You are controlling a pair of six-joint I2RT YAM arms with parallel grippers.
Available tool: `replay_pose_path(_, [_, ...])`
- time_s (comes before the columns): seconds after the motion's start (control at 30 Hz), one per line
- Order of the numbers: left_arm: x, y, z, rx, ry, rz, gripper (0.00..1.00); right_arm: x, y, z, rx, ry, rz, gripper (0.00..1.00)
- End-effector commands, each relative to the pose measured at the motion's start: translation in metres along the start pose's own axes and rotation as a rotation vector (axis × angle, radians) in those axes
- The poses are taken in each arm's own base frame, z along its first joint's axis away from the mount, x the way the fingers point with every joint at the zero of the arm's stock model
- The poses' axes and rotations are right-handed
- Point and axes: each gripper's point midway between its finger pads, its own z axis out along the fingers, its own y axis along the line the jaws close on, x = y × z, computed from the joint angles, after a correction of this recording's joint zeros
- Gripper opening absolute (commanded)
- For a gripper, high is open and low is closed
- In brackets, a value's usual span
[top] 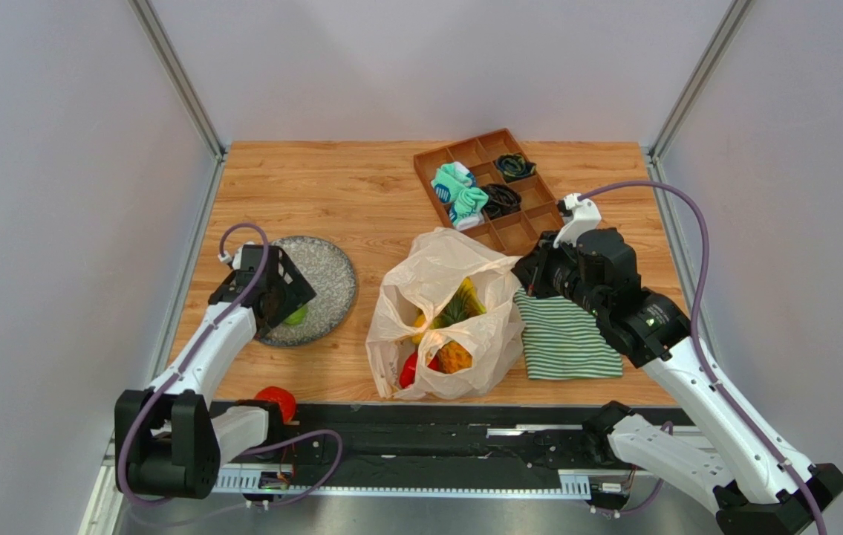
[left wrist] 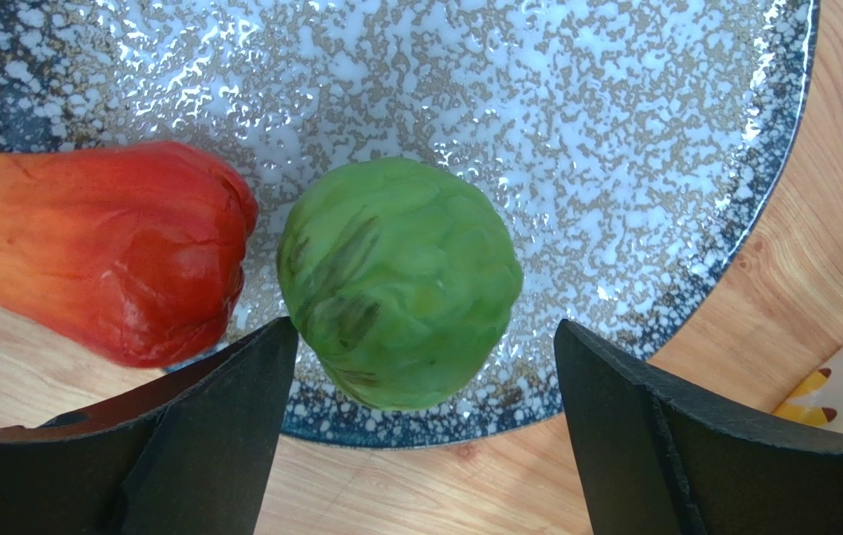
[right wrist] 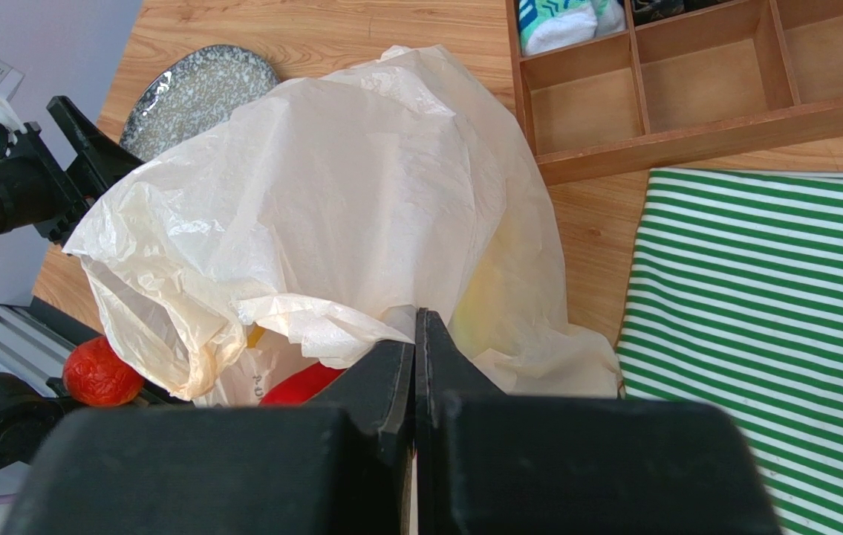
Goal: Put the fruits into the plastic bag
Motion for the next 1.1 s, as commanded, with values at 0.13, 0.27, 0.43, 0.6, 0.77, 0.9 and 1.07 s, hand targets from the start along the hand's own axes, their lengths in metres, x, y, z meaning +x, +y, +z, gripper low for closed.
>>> replay_pose_path(0.13, [-0.009, -0.009, 0.019, 0.024, -0.018, 0.005, 0.9, -0.013, 0.006, 0.002, -0.025, -0.048, 0.002, 0.0])
replay_pose_path(0.27, [-0.011, -0.009, 0.028, 0.006, -0.017, 0.014, 0.86, -0.014, 0.006, 0.003, -0.024, -0.048, -0.001, 0.0])
replay_pose_path(0.43, [-0.011, -0.009, 0.04, -0.011, -0.007, 0.029, 0.77, -0.013, 0.006, 0.004, -0.022, -0.042, -0.003, 0.0])
replay_pose_path(0.6, [-0.01, -0.013, 0.043, 0.009, 0.005, 0.05, 0.59, -0.012, 0.005, 0.004, -0.018, -0.04, -0.004, 0.0])
replay_pose_path(0.77, [-0.013, -0.016, 0.037, 0.035, -0.012, 0.072, 0.48, -0.012, 0.005, 0.004, -0.019, -0.039, -0.003, 0.0])
replay_pose_path(0.9, [-0.019, -0.03, 0.017, 0.125, -0.037, 0.098, 0.42, -0.013, 0.005, 0.003, -0.019, -0.042, -0.001, 0.0])
replay_pose_path(1.07, [-0.038, -0.081, -0.06, 0.418, -0.201, 0.135, 0.41, -0.014, 0.006, 0.003, -0.021, -0.046, 0.0, 0.0])
